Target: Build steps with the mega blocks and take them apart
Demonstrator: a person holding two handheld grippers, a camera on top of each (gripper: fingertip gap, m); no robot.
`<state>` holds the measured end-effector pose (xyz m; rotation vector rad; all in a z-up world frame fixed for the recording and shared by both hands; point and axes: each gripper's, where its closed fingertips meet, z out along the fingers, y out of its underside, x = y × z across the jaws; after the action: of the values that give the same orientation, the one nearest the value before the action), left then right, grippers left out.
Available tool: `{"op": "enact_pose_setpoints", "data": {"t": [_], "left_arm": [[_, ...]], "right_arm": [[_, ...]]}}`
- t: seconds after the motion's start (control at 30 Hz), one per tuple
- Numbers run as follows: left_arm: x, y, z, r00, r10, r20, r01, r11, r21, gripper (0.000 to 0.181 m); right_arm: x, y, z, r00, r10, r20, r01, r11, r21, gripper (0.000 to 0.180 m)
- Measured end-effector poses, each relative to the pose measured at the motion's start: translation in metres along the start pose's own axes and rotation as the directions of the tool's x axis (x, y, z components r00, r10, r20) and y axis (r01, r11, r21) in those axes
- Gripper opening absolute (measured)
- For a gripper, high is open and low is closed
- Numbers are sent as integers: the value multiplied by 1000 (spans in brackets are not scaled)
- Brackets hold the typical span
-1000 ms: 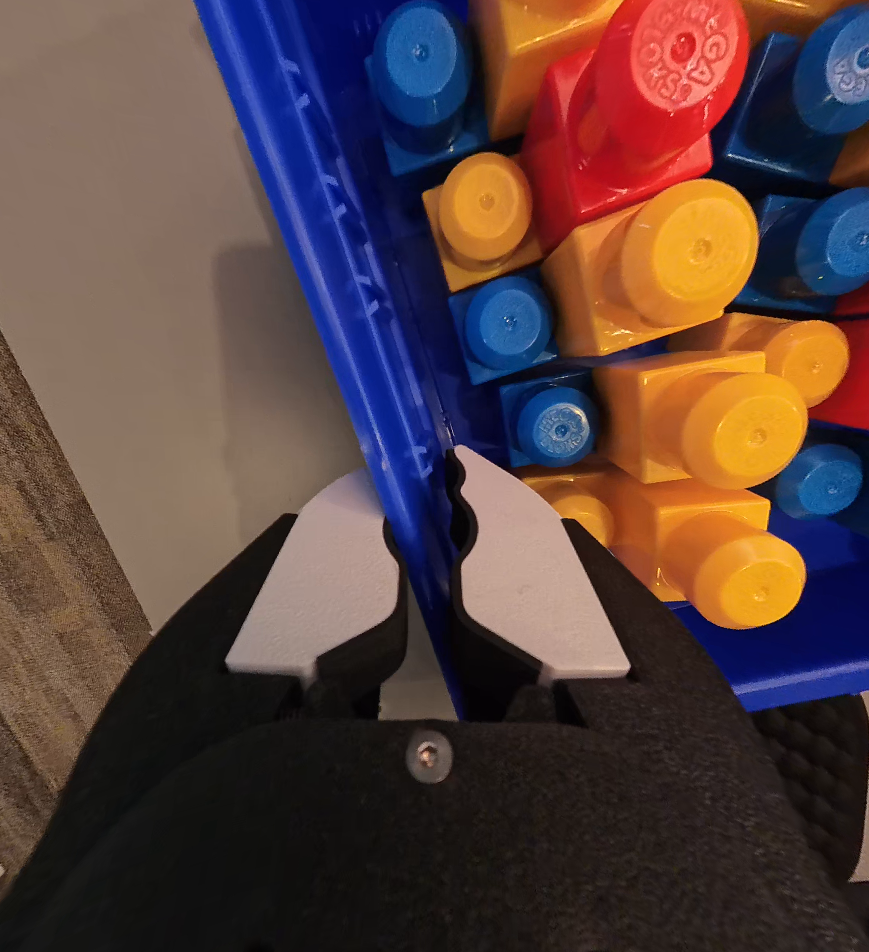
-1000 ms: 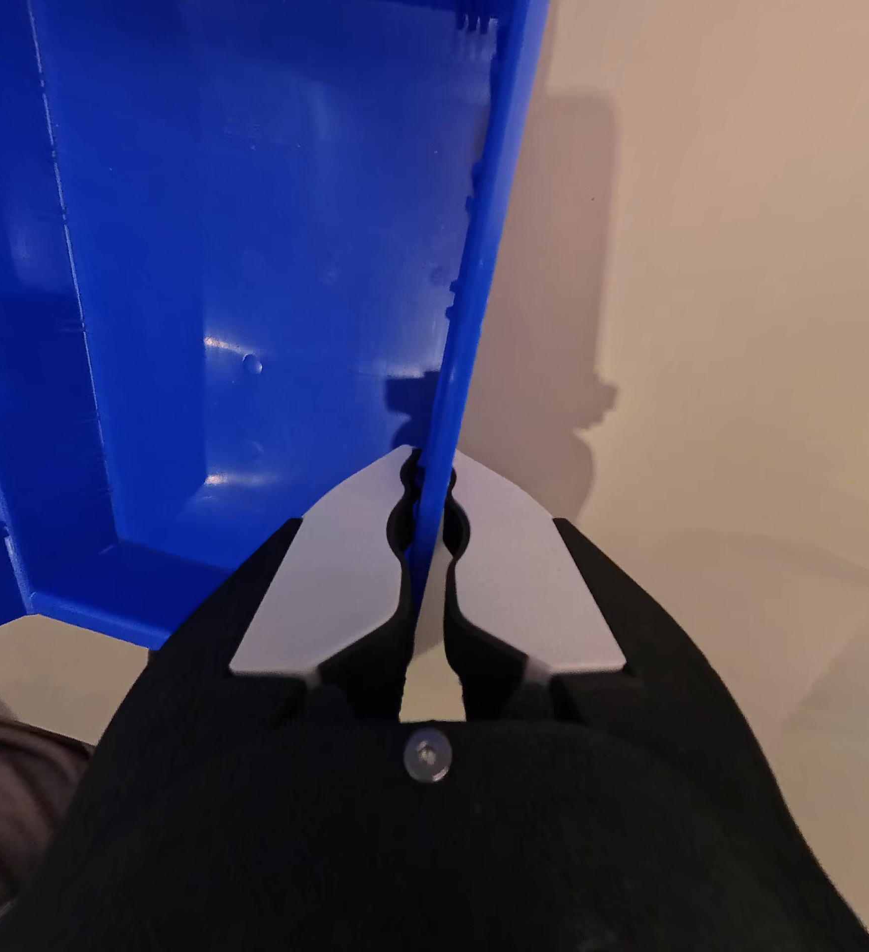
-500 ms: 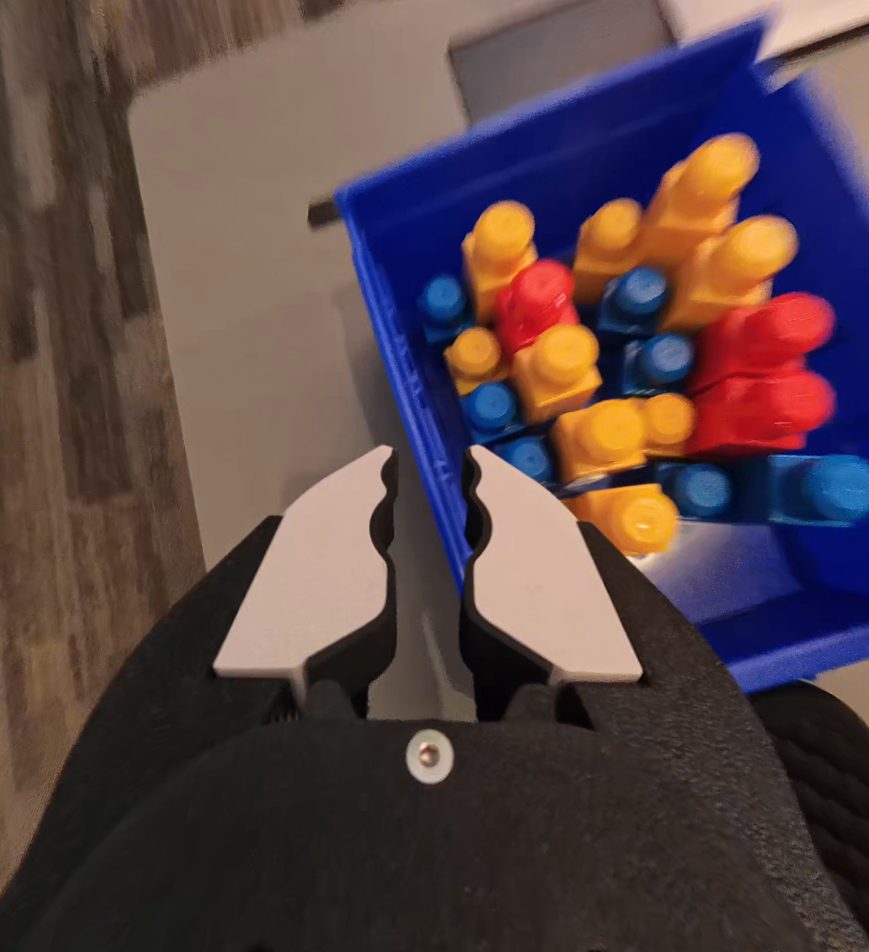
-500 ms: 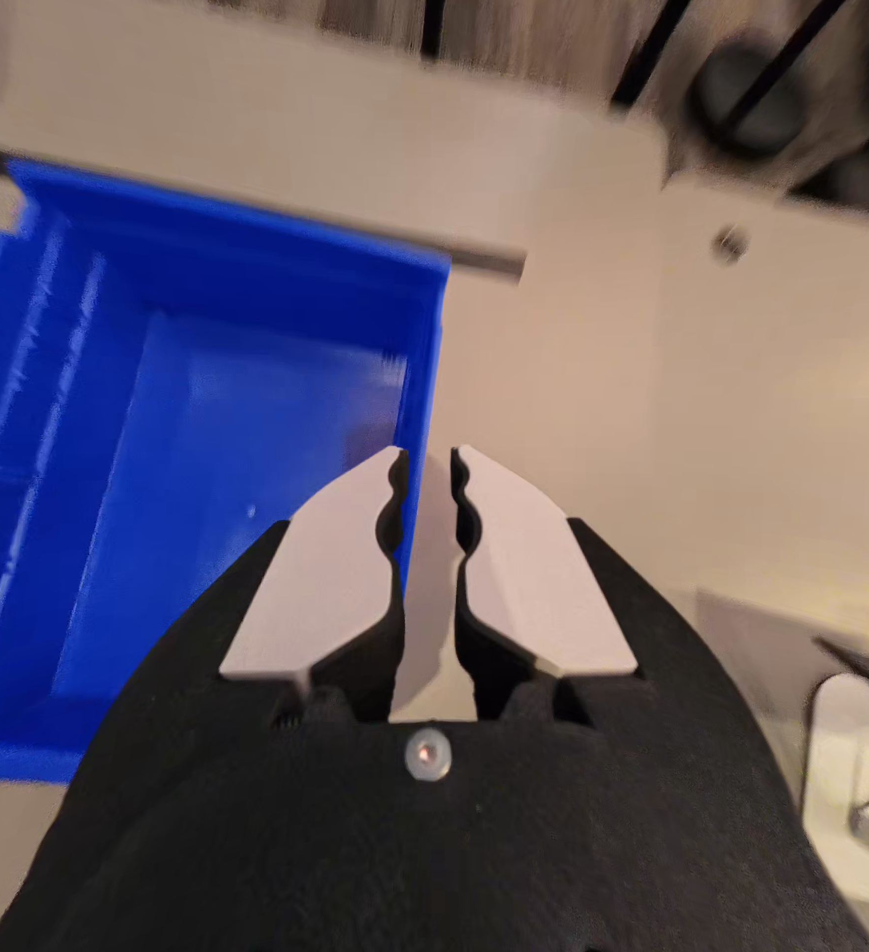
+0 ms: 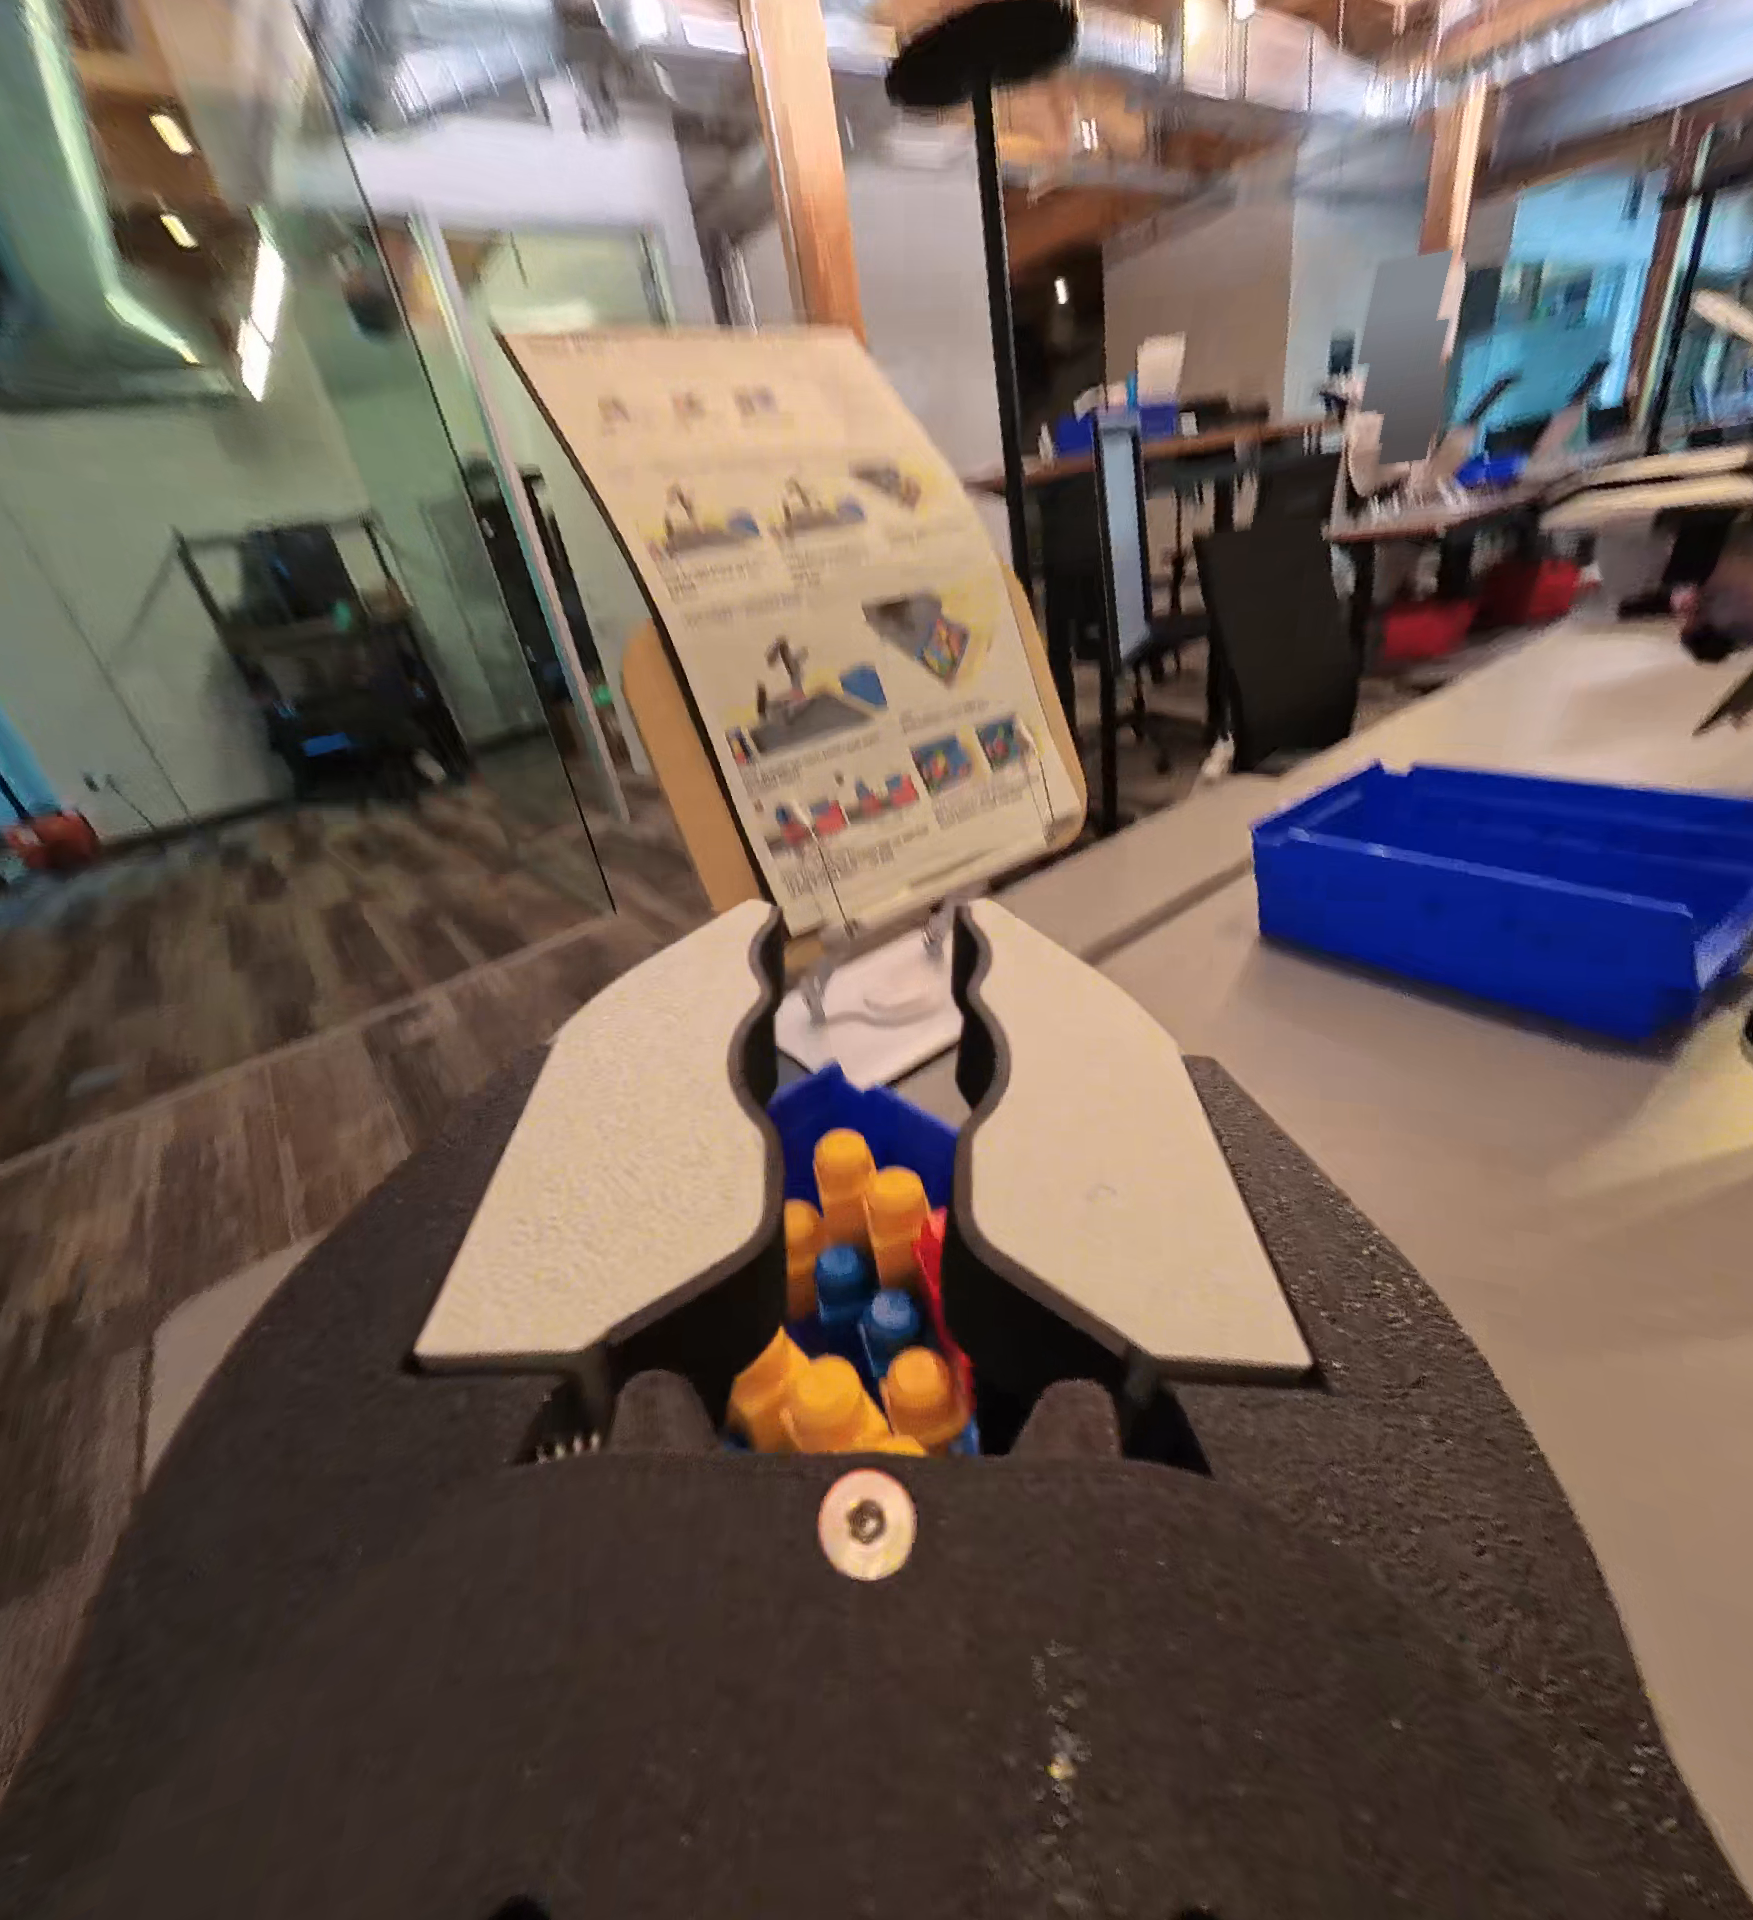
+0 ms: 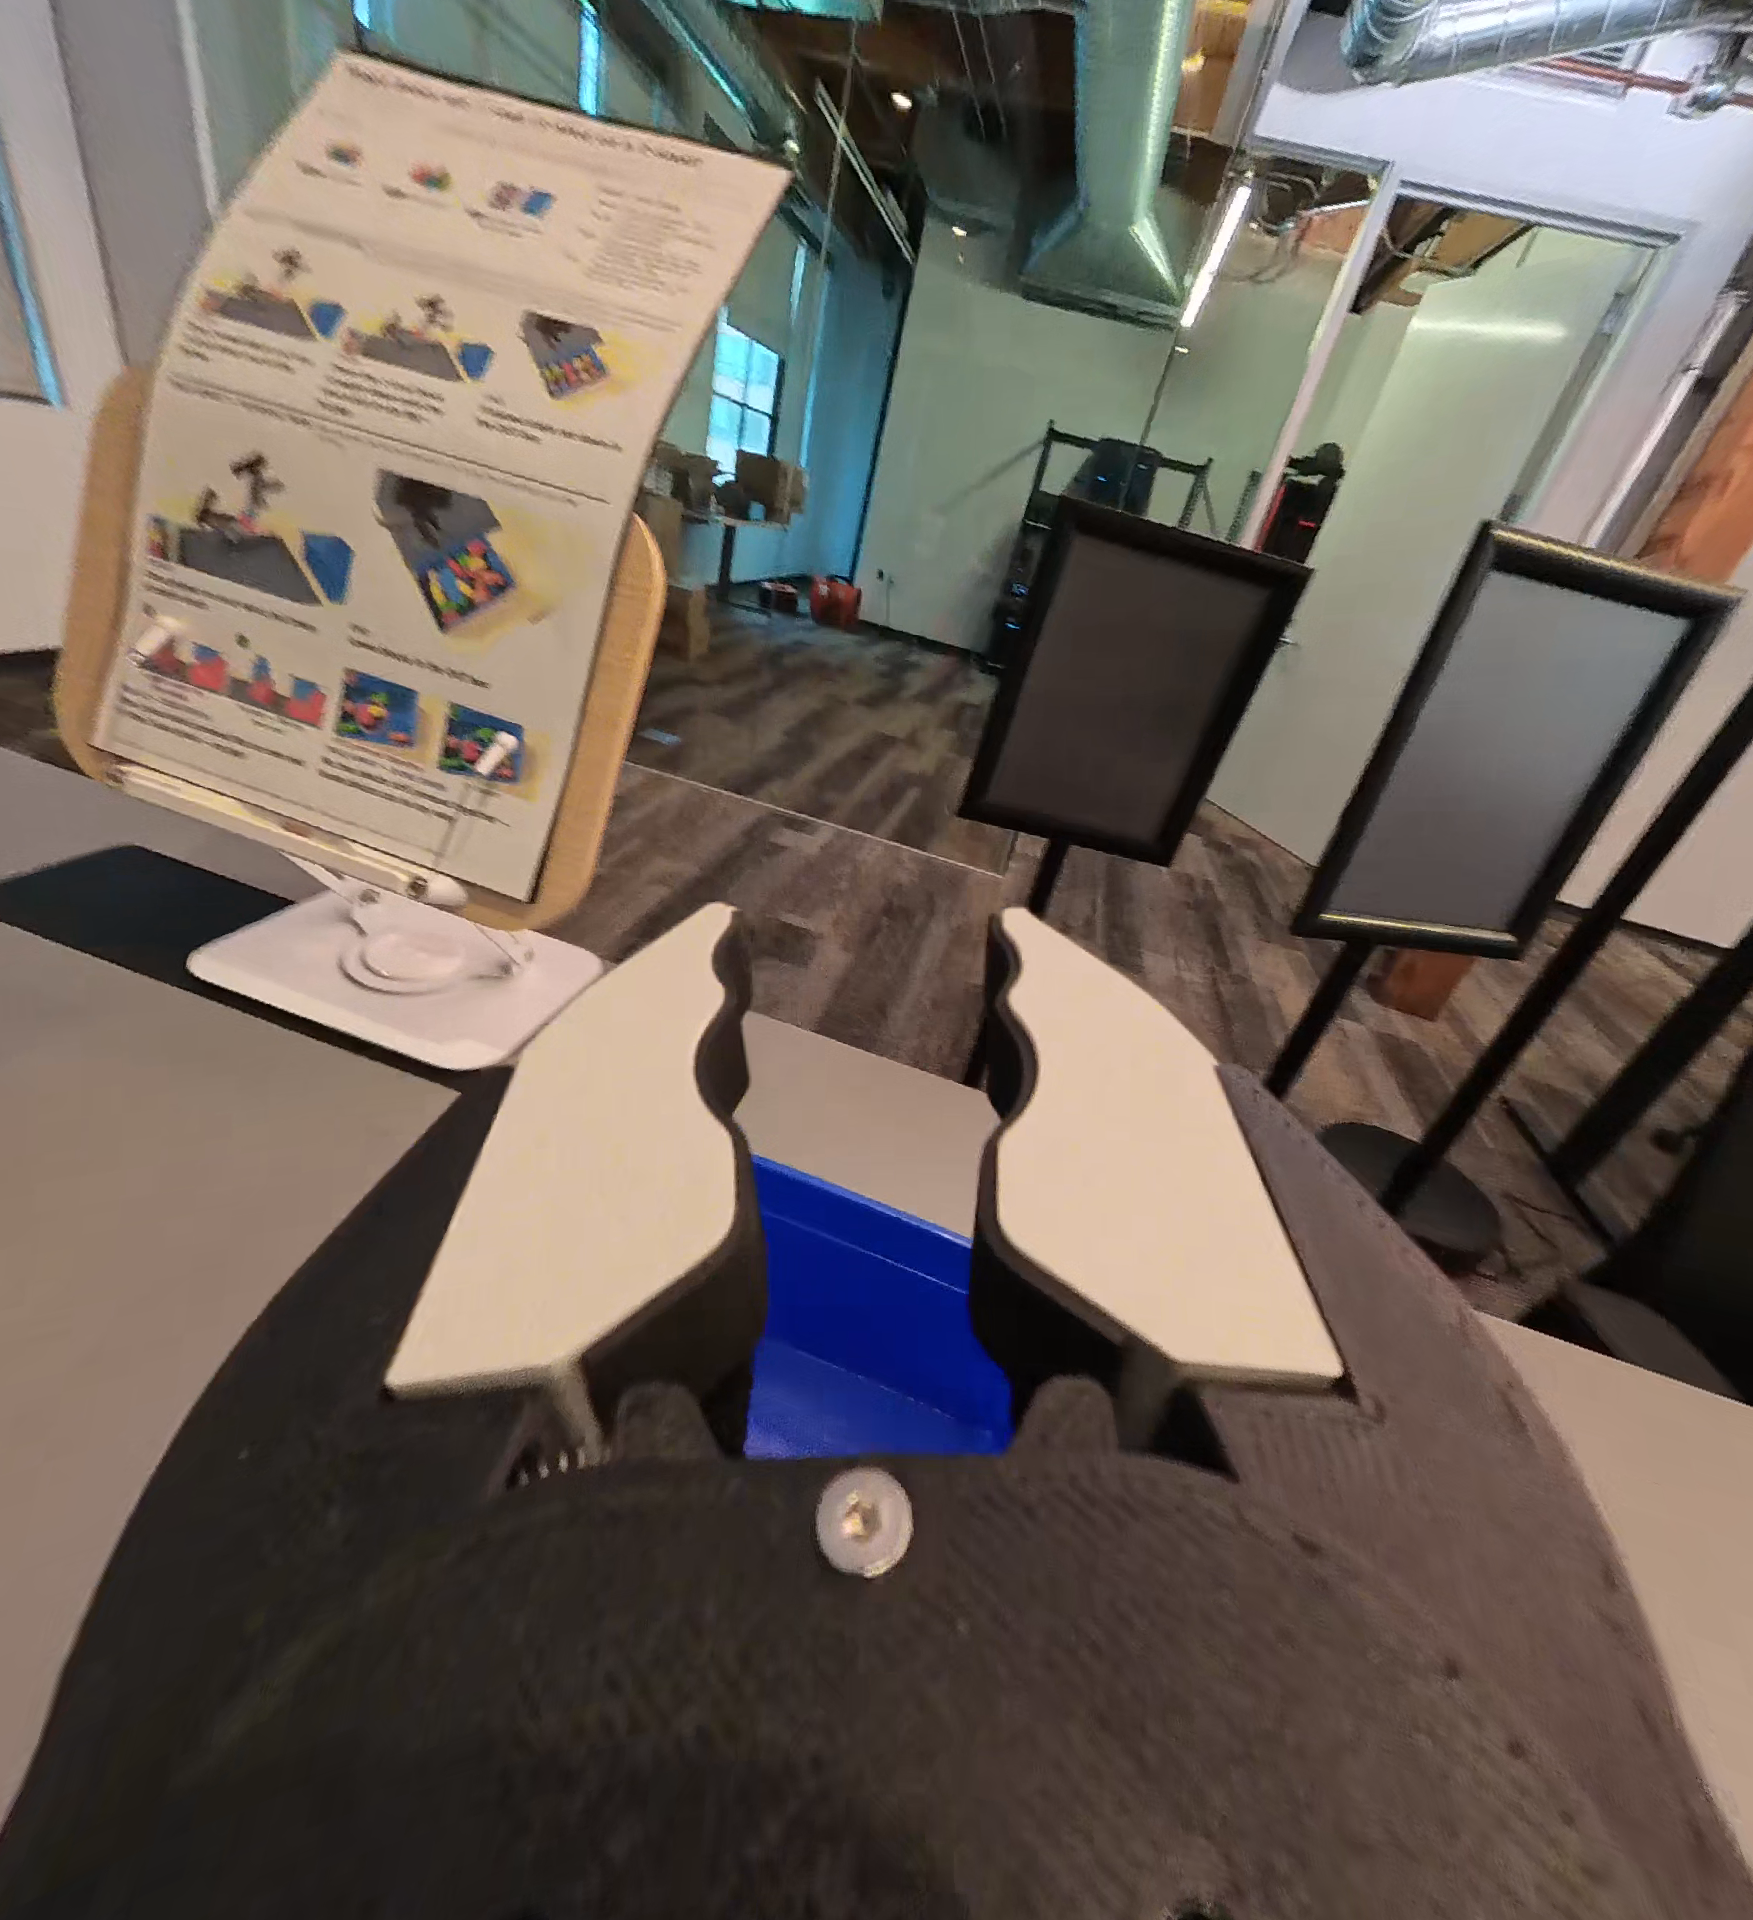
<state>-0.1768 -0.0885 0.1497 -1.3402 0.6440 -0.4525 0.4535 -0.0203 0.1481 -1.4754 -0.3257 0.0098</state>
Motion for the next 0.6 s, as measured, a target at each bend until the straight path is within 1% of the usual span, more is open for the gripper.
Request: {"op": "enact_pose_setpoints", "data": {"t": [0.1, 0.17, 0.27, 0.3, 0.37, 0.43, 0.5, 0.6], "left_arm": [[-1, -17, -7, 1000, -4, 26, 1, 994, 107, 32], [-4, -23, -10, 999, -19, 50, 12, 991, 136, 38], [-5, -26, -11, 998, -10, 67, -1, 988, 156, 44], [-5, -27, -10, 998, -2, 70, -9, 987, 159, 44], [1, -24, -7, 999, 9, 39, -14, 989, 144, 44], [9, -22, -1, 1000, 27, 5, -27, 992, 127, 45], [13, -19, 5, 998, 61, 5, -62, 992, 109, 45], [15, -11, 13, 996, 93, 11, -93, 994, 62, 44]], "right_arm": [[-12, -6, 2, 999, 24, 42, -25, 999, 34, 50], [-18, -11, 1, 998, 17, 68, -22, 998, 66, 60], [-29, -24, -4, 991, 38, 129, -56, 989, 136, 63], [-32, -28, -5, 987, 50, 150, -74, 985, 157, 65], [-33, -34, -8, 984, 72, 160, -102, 976, 190, 78], [-32, -38, -10, 984, 80, 158, -113, 971, 209, 85], [-33, -41, -12, 983, 86, 164, -122, 967, 224, 86], [-27, -51, -18, 984, 108, 139, -145, 944, 297, 84]]}}
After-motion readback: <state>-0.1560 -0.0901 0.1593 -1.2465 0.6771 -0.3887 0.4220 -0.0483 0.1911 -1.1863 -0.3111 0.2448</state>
